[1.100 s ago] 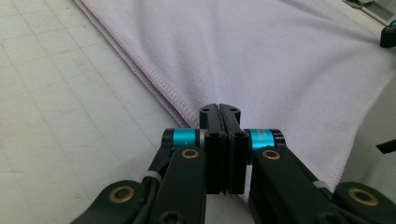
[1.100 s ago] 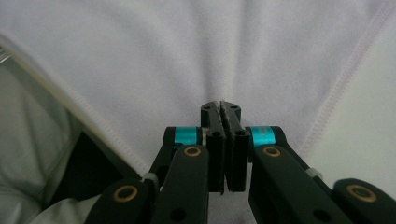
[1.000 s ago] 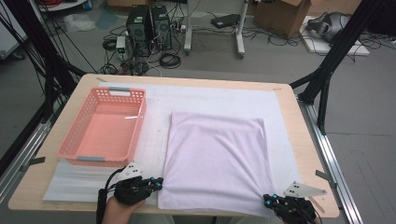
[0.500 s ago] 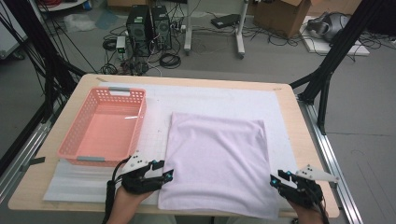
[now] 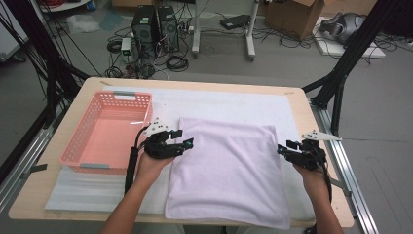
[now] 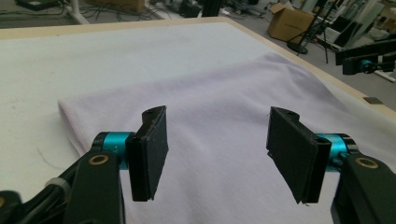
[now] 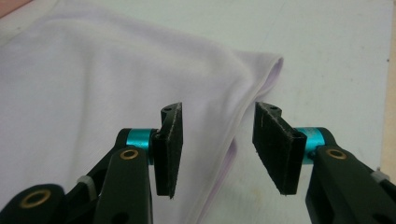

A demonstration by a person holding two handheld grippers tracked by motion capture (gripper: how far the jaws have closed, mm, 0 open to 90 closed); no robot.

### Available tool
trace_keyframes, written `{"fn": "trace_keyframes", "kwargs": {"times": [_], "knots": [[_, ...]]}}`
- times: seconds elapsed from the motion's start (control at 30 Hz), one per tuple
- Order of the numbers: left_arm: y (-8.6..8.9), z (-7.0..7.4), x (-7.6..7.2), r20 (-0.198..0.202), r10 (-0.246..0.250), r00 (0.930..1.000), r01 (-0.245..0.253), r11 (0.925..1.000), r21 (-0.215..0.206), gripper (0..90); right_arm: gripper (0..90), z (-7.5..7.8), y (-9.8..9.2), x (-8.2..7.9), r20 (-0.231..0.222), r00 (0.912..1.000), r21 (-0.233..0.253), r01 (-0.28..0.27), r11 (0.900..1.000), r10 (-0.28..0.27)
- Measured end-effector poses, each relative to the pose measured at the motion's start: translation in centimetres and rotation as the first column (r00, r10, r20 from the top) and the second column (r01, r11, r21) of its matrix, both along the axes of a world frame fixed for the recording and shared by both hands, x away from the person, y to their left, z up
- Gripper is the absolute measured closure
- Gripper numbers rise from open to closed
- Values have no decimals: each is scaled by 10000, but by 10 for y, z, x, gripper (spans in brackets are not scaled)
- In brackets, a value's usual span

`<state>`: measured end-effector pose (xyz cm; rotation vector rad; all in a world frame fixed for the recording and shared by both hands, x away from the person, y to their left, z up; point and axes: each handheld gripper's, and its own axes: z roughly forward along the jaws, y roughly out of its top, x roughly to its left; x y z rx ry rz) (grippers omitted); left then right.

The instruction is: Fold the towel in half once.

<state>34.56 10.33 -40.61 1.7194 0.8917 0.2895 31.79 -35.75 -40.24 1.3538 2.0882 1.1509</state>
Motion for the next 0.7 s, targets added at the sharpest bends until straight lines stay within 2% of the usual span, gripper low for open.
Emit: {"fn": "trace_keyframes", "kwargs": {"times": [0.1, 0.27, 0.33, 0.43, 0.53, 0.6, 0.7], "knots": [[0, -1, 14, -52, 276, 9996, -275, 9996, 25, 395, 529, -2, -1, 15, 5, 10000, 45, -2, 10000, 2], [-3, -6, 40, -460, 688, 9966, -670, 9970, 390, 434, 531, -6, -2, 38, -116, 9999, -43, -58, 10000, 58], [-4, -8, 49, -620, 939, 9937, -920, 9952, 325, 448, 534, -6, -2, 47, -148, 9999, 17, -8, 10000, 8], [-6, -15, 62, -815, 1306, 9881, -1272, 9908, 457, 455, 543, -9, -3, 61, -259, 9996, -196, 49, 9998, -54], [-6, -25, 70, -894, 1916, 9774, -1848, 9796, 786, 454, 543, -13, -4, 73, -270, 9994, -265, 223, 9994, -231], [-5, -34, 76, -1107, 2167, 9699, -2061, 9735, 996, 451, 541, -15, -4, 81, -332, 9987, -244, 389, 9989, -397], [-2, -44, 83, -1389, 2402, 9607, -2263, 9680, 1084, 446, 532, -19, -3, 92, -438, 9978, -361, 489, 9982, -504]]}}
